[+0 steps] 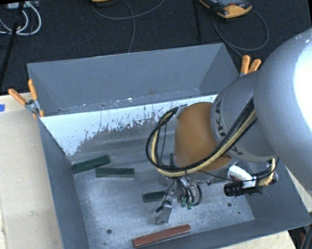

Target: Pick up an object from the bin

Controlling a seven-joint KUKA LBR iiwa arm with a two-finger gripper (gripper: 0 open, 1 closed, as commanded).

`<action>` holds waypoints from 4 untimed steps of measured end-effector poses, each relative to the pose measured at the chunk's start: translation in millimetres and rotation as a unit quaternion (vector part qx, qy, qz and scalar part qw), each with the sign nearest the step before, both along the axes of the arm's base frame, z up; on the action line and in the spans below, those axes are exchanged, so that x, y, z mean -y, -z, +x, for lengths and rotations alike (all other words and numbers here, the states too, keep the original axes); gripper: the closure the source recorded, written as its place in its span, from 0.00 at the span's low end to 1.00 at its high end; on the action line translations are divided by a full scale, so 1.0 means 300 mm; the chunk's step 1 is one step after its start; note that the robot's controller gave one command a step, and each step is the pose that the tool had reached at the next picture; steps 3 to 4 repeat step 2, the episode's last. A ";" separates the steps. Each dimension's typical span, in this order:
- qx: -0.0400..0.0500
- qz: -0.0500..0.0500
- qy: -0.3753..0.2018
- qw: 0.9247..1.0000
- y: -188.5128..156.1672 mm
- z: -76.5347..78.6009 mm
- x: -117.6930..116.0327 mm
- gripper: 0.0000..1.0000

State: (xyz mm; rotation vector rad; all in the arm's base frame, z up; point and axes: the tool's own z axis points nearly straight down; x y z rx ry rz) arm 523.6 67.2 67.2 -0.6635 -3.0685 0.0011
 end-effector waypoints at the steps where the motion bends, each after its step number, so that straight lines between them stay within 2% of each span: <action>1: 0.001 0.000 0.000 1.000 -0.003 0.001 0.000 1.00; 2: 0.005 0.001 -0.002 1.000 -0.437 0.007 0.000 1.00; 4: 0.005 0.001 -0.002 1.000 -0.437 0.007 0.000 1.00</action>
Offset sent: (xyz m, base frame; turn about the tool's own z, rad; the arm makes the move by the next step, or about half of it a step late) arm 0.0000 0.0000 0.0000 0.0000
